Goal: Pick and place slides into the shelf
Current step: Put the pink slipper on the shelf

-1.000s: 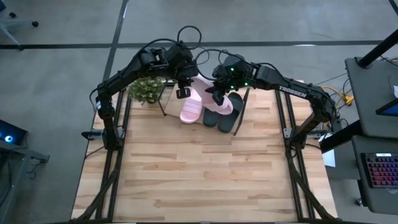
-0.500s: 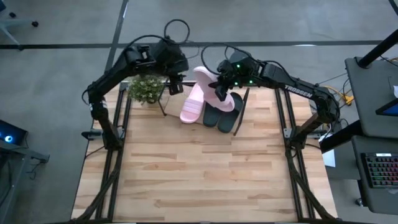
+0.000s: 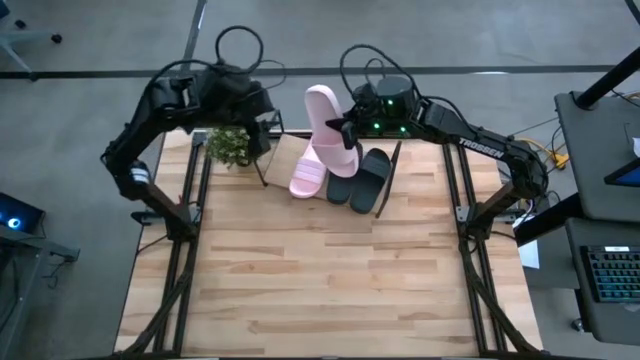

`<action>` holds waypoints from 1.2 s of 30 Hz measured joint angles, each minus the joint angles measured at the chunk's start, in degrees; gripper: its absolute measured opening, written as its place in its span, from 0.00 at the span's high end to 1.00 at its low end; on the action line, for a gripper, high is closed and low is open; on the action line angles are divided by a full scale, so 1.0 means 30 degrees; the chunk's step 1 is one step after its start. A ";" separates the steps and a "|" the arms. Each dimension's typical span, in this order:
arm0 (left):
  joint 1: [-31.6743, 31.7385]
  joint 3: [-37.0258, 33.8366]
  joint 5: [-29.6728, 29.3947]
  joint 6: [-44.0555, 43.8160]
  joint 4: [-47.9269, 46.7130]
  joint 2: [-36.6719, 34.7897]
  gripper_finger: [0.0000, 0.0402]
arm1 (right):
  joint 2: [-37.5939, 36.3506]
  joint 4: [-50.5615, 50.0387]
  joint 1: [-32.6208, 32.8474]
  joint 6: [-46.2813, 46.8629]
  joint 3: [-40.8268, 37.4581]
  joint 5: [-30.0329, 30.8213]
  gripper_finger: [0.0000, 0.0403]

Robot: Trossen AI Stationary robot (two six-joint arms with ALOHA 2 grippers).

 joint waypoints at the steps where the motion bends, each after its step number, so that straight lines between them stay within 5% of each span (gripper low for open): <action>1: -0.0197 -0.0334 0.0027 -0.0084 0.0089 -0.0207 0.65 | 0.0000 0.0261 0.0005 0.0072 0.0000 0.0019 0.83; 6: -0.0931 -0.3840 0.0040 -0.0889 0.2240 -0.2224 0.66 | -0.0180 0.1313 0.0122 0.0877 -0.0027 0.0570 0.83; 11: -0.1709 -0.9525 -0.0512 -0.1031 0.7654 -0.5402 0.66 | -0.0830 0.2982 0.0262 0.2308 -0.0464 0.2221 0.83; 19: -0.3178 -1.6289 -0.2441 -0.1983 1.2714 -0.8698 0.66 | -0.1556 0.7378 0.0255 0.5811 -0.3718 0.3095 0.83; 26: -0.6237 -1.7789 -0.8497 -0.1438 1.2846 -0.8447 0.66 | -0.1552 1.2543 0.0219 0.8872 -0.6942 0.4073 0.83; 36: -0.9921 -1.7908 -1.6265 0.0248 1.2885 -0.5791 0.66 | -0.1515 1.4610 0.0063 1.1349 -0.8474 0.5165 0.83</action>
